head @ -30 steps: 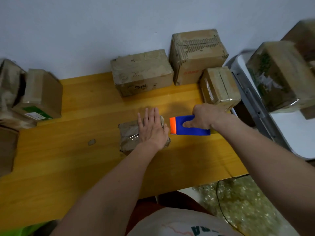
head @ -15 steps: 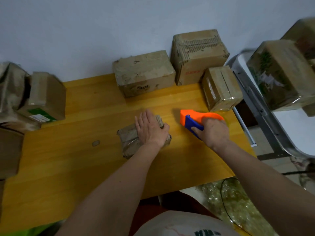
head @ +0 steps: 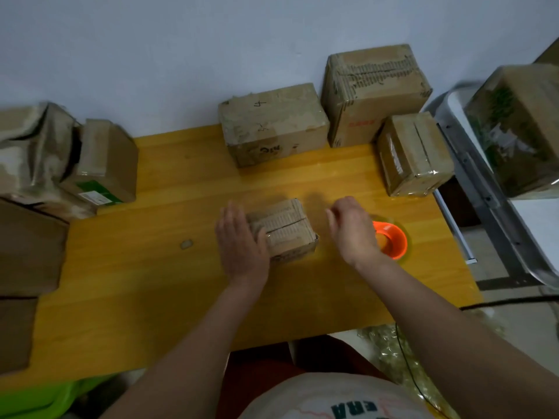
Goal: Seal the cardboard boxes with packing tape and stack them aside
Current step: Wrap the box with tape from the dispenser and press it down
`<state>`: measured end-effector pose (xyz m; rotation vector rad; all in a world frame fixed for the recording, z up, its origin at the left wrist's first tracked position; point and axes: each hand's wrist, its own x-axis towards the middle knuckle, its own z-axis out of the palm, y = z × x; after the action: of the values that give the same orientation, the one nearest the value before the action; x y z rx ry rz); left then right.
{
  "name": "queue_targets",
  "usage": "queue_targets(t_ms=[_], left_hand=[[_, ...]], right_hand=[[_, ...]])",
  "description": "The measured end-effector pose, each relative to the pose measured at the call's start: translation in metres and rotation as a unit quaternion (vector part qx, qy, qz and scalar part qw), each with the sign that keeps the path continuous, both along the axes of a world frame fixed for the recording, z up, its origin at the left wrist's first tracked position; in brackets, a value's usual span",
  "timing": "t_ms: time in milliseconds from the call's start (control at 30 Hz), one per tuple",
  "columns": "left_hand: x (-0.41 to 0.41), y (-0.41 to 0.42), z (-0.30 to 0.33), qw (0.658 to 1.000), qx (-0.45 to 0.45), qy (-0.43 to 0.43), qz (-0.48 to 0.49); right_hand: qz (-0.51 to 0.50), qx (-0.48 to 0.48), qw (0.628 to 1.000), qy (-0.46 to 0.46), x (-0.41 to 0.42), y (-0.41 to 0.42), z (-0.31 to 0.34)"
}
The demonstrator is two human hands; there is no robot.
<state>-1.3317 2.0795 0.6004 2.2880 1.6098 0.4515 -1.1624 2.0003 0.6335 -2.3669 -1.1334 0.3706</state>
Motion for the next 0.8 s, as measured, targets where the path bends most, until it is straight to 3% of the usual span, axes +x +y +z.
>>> queue_targets(t_ms=[67, 133, 200, 533, 800], left_hand=[[-0.008, -0.004, 0.000, 0.985, -0.049, -0.107, 0.123], [-0.011, -0.008, 0.002, 0.944, -0.131, -0.210, 0.220], [-0.013, -0.011, 0.004, 0.923, -0.156, -0.244, 0.256], [-0.012, 0.000, 0.001, 0.927, -0.202, -0.164, 0.270], [-0.018, 0.003, 0.002, 0.902, -0.312, -0.130, 0.267]], right_hand=[[0.011, 0.018, 0.998, 0.064, -0.021, 0.013, -0.001], [0.001, 0.015, 0.994, 0.112, -0.037, 0.020, -0.003], [-0.010, 0.020, 0.992, 0.125, -0.045, 0.023, -0.007], [-0.025, -0.103, 0.990, 0.096, -0.049, 0.047, -0.017], [-0.040, -0.076, 0.979, 0.183, -0.044, 0.041, -0.028]])
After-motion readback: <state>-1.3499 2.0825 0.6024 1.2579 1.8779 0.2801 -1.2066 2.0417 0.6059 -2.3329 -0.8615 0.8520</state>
